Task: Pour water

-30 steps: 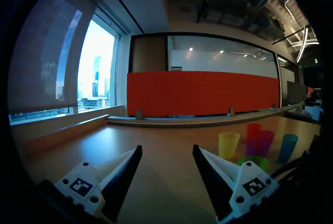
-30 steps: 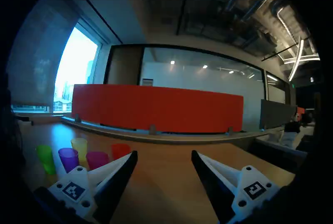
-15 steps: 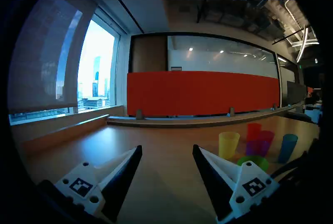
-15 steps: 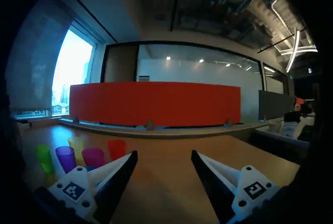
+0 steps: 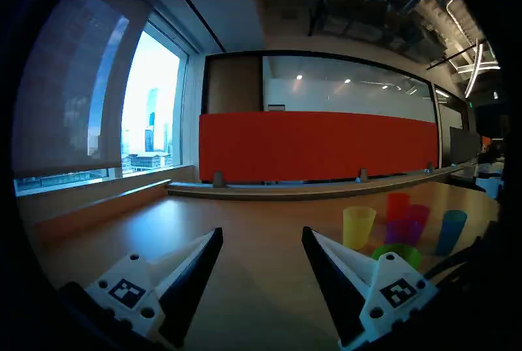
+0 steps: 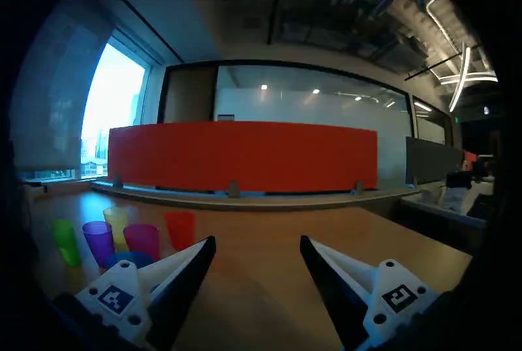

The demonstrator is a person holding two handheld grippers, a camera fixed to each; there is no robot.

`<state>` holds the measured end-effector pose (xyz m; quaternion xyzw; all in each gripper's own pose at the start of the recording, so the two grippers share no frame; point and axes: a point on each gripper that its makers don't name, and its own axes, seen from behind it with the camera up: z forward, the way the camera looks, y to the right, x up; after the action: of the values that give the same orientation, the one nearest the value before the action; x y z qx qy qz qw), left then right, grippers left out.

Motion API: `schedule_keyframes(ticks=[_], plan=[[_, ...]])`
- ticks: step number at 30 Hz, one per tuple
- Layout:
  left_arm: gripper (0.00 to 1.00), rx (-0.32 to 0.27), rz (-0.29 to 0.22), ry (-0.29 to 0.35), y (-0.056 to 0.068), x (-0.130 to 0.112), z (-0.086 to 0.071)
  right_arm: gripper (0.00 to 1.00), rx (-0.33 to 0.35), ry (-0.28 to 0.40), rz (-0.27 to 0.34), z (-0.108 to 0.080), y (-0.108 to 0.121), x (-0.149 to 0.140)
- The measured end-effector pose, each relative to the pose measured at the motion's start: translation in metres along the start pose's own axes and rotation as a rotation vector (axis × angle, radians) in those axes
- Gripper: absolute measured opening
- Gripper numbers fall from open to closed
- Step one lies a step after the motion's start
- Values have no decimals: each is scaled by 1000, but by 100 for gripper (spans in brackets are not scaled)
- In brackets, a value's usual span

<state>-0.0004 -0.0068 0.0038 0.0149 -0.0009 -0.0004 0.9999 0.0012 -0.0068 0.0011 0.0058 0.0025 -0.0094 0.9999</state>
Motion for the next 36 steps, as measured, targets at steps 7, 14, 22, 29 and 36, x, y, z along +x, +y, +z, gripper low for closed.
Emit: schedule_keyframes(ticks=[7,14,22,29,36], plan=[[90,0,0,0,0,0,0,100,2,-4,16,1,2,0],[90,0,0,0,0,0,0,100,2,-4,17,0,3,0],[90,0,0,0,-1,0,0,100,2,-4,17,-2,3,-1],[90,0,0,0,0,0,0,100,1,-5,19,-2,4,-1],[90,0,0,0,0,0,0,100,1,-6,19,-2,4,-1]])
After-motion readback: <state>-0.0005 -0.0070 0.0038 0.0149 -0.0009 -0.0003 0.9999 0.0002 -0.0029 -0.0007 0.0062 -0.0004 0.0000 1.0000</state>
